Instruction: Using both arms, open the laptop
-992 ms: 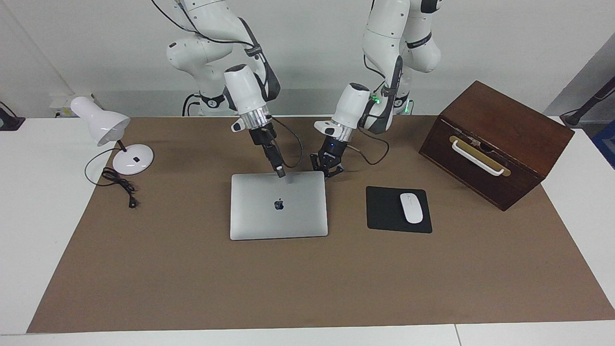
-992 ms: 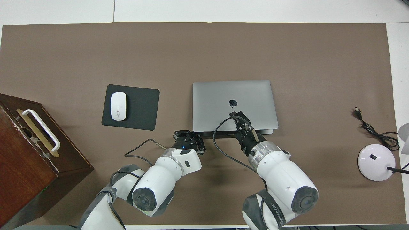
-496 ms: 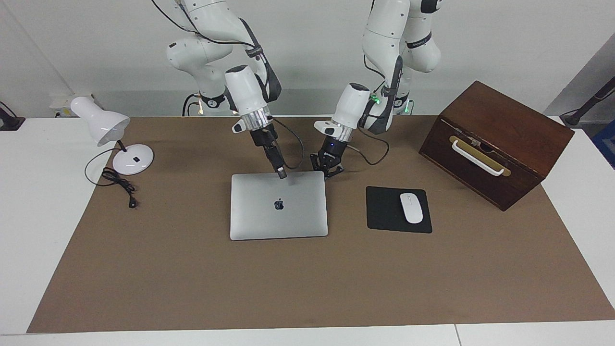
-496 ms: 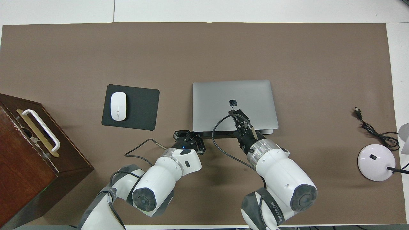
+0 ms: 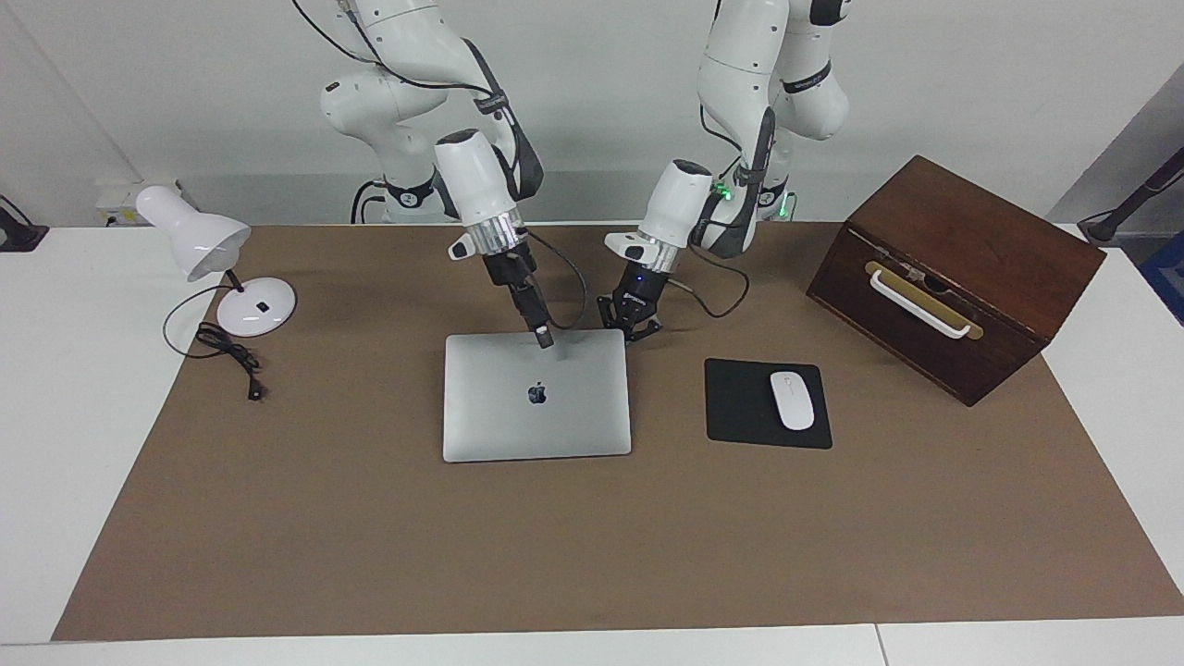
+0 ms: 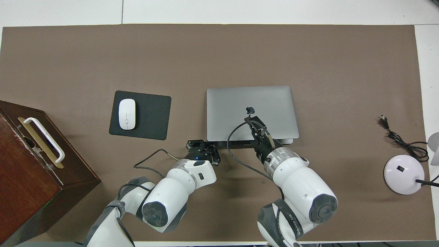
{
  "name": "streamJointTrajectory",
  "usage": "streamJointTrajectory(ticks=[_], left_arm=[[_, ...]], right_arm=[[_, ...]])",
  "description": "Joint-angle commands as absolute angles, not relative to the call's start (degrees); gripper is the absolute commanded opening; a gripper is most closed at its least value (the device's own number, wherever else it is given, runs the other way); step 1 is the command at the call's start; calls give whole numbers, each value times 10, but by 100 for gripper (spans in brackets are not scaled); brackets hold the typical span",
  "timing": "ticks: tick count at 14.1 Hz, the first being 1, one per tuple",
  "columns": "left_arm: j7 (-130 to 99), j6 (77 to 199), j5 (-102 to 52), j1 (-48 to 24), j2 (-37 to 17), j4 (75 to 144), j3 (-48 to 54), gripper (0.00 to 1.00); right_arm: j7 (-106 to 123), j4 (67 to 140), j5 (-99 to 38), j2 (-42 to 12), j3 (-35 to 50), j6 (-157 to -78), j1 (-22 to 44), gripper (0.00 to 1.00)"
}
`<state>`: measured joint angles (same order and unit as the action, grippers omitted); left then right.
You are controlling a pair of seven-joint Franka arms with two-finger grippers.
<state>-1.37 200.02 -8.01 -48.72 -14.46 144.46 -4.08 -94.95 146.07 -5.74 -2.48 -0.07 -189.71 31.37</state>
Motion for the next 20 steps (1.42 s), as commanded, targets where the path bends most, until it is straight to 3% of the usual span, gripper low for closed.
streamJointTrajectory(ticks=[1, 20], left_arm=[[-6, 2009, -72, -477, -180, 1433, -42, 0], [-6, 2008, -72, -477, -184, 1433, -42, 0]], right_arm=[[-956, 1443, -62, -39, -1, -1904, 313, 100], [-955, 1389, -53, -63, -1, -1884, 293, 100]])
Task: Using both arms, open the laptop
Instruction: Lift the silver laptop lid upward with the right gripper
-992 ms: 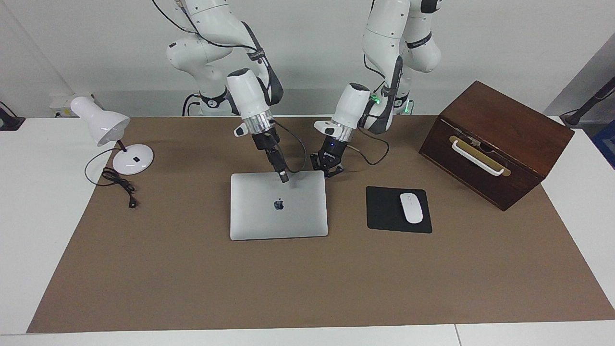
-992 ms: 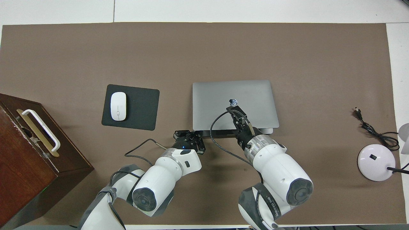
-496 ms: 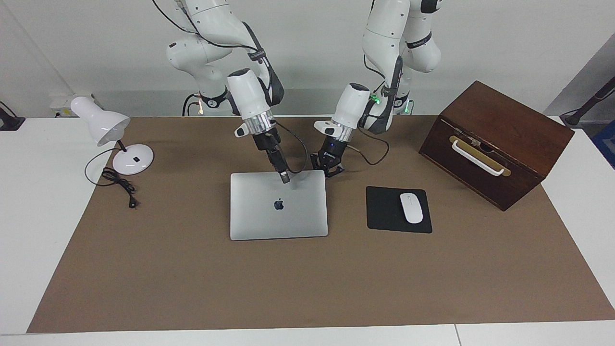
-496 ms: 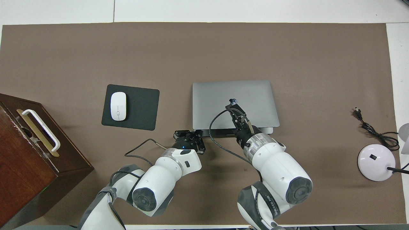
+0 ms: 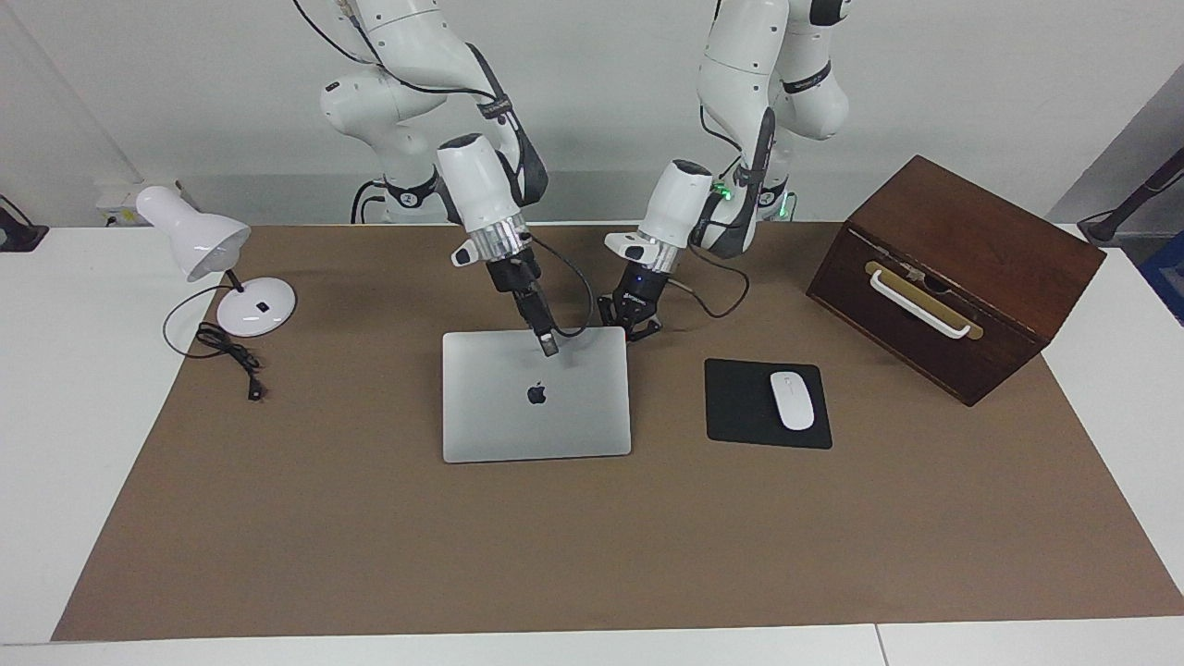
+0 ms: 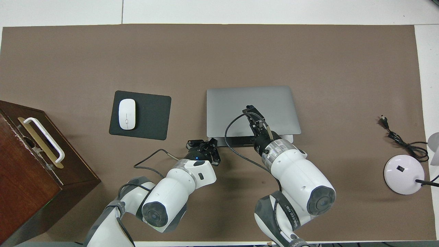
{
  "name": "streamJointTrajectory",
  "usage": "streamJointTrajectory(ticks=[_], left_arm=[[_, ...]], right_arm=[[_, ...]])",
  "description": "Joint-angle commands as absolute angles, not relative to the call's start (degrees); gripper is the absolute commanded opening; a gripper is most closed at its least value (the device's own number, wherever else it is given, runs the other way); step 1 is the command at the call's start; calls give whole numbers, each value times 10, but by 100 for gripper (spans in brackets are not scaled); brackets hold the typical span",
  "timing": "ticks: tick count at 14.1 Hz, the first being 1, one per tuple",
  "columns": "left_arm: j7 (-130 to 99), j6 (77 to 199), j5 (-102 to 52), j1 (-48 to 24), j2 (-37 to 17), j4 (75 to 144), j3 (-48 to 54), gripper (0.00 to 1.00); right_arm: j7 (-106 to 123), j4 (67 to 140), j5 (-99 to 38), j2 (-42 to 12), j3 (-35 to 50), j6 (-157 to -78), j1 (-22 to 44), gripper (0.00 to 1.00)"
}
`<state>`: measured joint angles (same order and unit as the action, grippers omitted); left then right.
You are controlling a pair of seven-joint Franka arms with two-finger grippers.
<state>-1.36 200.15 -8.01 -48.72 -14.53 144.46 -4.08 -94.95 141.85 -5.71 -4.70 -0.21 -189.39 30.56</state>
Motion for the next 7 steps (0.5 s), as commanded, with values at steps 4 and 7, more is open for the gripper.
streamJointTrajectory(ticks=[4, 7], left_arm=[[-6, 2009, -72, -477, -184, 1433, -42, 0], [-6, 2009, -72, -477, -185, 1433, -42, 0]], right_arm=[[-955, 1344, -53, -74, -1, -1827, 293, 100], [-956, 1302, -54, -79, -1, -1766, 294, 100]])
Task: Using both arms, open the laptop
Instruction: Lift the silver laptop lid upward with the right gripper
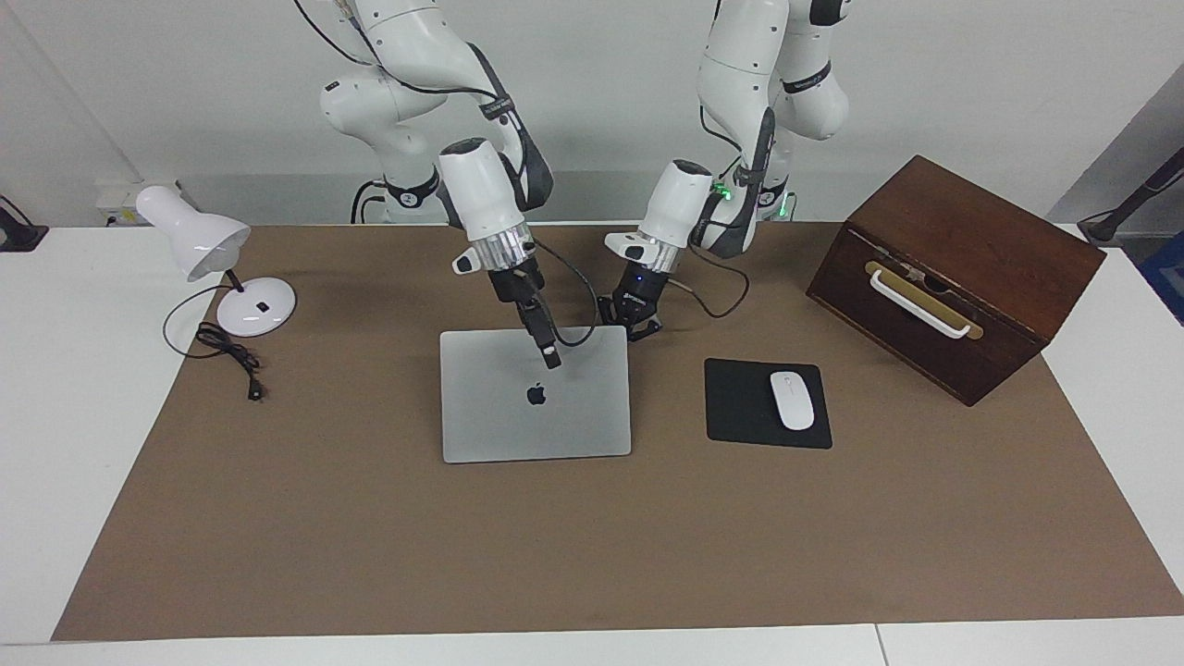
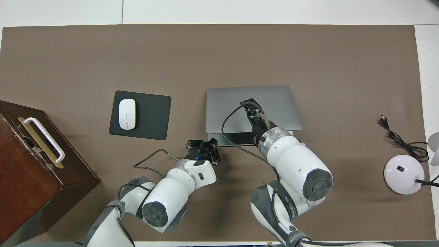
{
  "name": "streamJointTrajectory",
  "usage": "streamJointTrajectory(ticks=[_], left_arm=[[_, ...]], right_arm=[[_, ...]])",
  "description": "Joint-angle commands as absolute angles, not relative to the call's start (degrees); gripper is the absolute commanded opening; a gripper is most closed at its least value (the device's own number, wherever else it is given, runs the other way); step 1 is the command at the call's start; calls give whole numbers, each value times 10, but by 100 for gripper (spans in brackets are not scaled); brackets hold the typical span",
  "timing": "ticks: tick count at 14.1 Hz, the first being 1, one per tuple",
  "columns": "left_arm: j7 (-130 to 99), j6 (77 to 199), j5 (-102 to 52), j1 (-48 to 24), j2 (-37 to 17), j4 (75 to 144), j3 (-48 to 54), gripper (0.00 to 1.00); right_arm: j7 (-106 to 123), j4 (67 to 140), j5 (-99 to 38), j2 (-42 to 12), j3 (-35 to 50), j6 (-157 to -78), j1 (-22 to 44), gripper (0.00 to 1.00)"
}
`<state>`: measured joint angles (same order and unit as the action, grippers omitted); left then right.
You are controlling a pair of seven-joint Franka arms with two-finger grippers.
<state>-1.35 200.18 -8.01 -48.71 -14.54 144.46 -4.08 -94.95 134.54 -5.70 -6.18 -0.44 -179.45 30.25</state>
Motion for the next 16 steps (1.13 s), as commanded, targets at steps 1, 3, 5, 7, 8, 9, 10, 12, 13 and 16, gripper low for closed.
streamJointTrajectory(ticks=[1, 3, 5, 7, 8, 9, 10, 12, 13, 16], left_arm=[[-6, 2009, -72, -477, -185, 1433, -42, 0], [-6, 2009, -72, -477, -185, 1433, -42, 0], [-6, 2009, -72, -477, -185, 1433, -42, 0], [-6, 2009, -72, -477, -185, 1433, -42, 0], [-6, 2009, -72, -477, -185, 1433, -42, 0], [-6, 2009, -72, -477, -185, 1433, -42, 0], [-6, 2009, -72, -477, -185, 1433, -42, 0], [-6, 2009, -72, -477, -185, 1433, -42, 0], [-6, 2009, -72, -477, -185, 1433, -42, 0], [-6, 2009, -72, -477, -185, 1433, -42, 0]], right_arm=[[-956, 1290, -54, -83, -1, -1751, 294, 100], [-959, 1267, -55, -85, 3, -1720, 294, 100], [-958, 1244, -57, -87, 4, -1689, 294, 100], [-958, 1221, -58, -90, 3, -1660, 294, 100], [-957, 1209, -59, -91, 3, -1645, 293, 100], [-956, 1200, -59, -91, 3, -1632, 291, 100], [-955, 1189, -59, -93, 3, -1618, 287, 100], [-947, 1171, -59, -94, 3, -1594, 282, 100], [-942, 1163, -60, -95, 4, -1584, 276, 100], [-932, 1138, -62, -99, 4, -1557, 269, 100]])
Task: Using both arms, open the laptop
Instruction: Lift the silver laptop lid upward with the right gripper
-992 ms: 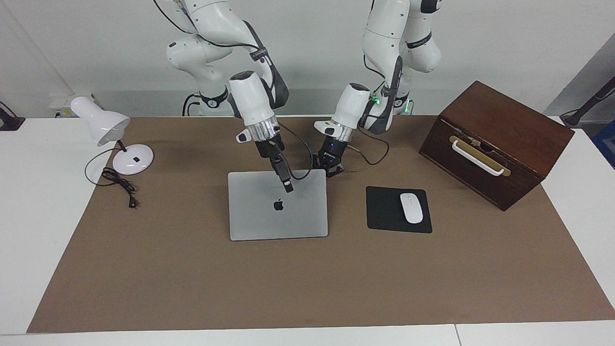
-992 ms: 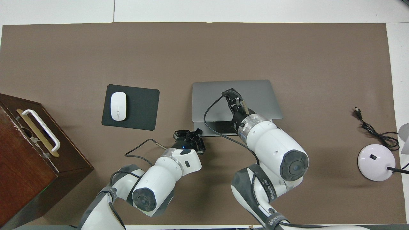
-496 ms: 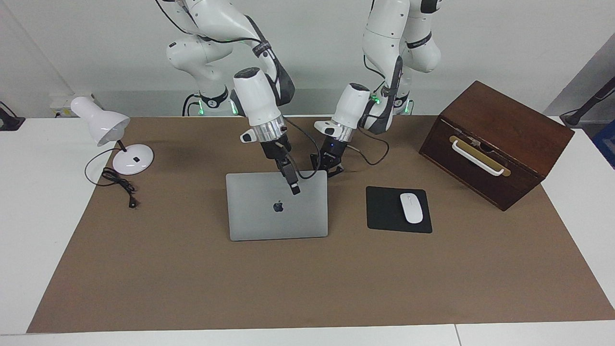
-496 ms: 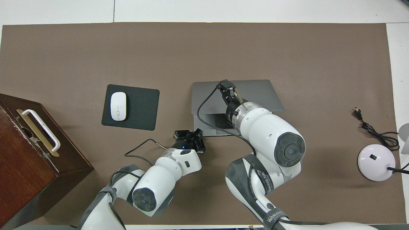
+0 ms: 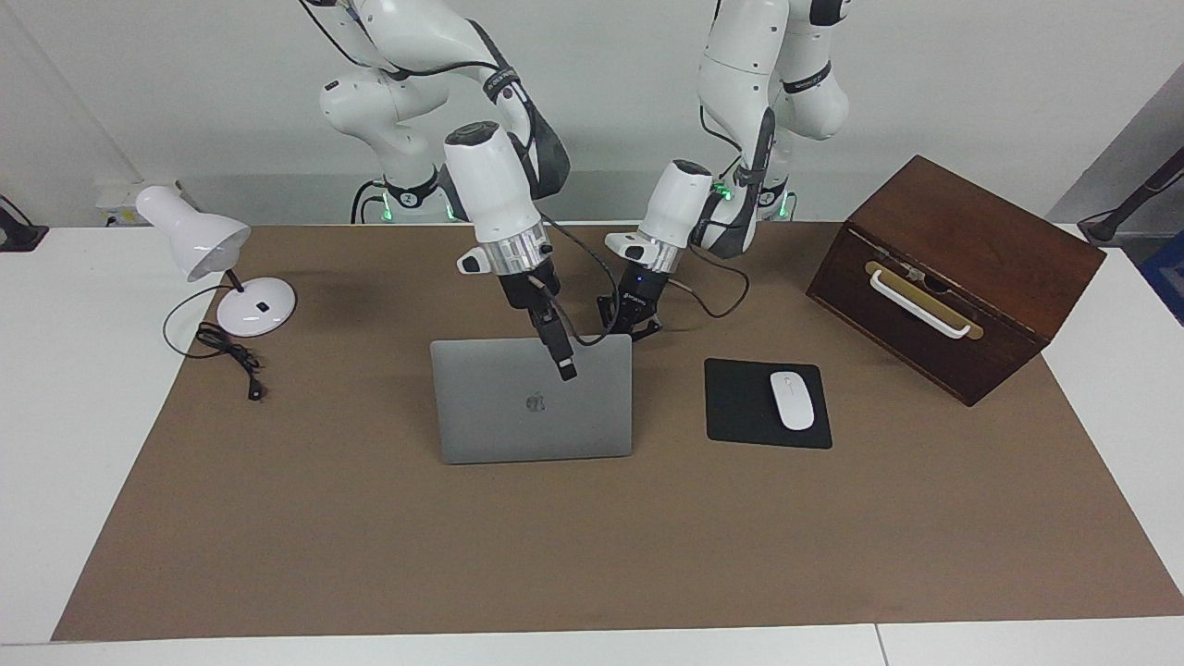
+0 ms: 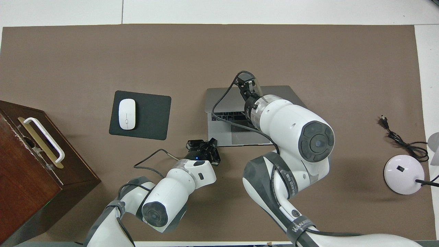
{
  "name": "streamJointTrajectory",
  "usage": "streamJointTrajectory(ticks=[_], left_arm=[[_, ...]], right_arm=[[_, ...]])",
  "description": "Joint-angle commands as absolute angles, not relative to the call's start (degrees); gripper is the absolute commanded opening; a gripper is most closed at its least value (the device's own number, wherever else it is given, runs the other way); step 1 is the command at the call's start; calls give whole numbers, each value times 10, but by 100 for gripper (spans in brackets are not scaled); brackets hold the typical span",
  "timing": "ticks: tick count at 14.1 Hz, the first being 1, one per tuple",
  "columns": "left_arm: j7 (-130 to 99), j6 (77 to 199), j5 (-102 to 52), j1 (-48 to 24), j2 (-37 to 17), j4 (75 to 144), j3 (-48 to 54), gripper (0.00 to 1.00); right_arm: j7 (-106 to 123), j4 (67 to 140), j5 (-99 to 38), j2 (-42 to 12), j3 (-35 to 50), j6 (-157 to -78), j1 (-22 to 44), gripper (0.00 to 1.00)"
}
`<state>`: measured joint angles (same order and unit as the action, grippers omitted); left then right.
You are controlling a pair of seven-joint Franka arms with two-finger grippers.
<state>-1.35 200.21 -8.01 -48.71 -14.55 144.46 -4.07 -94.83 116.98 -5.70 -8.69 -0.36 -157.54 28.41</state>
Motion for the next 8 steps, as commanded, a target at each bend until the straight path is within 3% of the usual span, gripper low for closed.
streamJointTrajectory(ticks=[1, 8], left_arm=[[-6, 2009, -72, -477, -185, 1433, -42, 0], [-5, 2009, -72, -477, -188, 1433, -43, 0]], right_arm=[[-930, 1130, -62, -102, 4, -1548, 265, 100], [-899, 1066, -71, -121, 7, -1494, 240, 100]])
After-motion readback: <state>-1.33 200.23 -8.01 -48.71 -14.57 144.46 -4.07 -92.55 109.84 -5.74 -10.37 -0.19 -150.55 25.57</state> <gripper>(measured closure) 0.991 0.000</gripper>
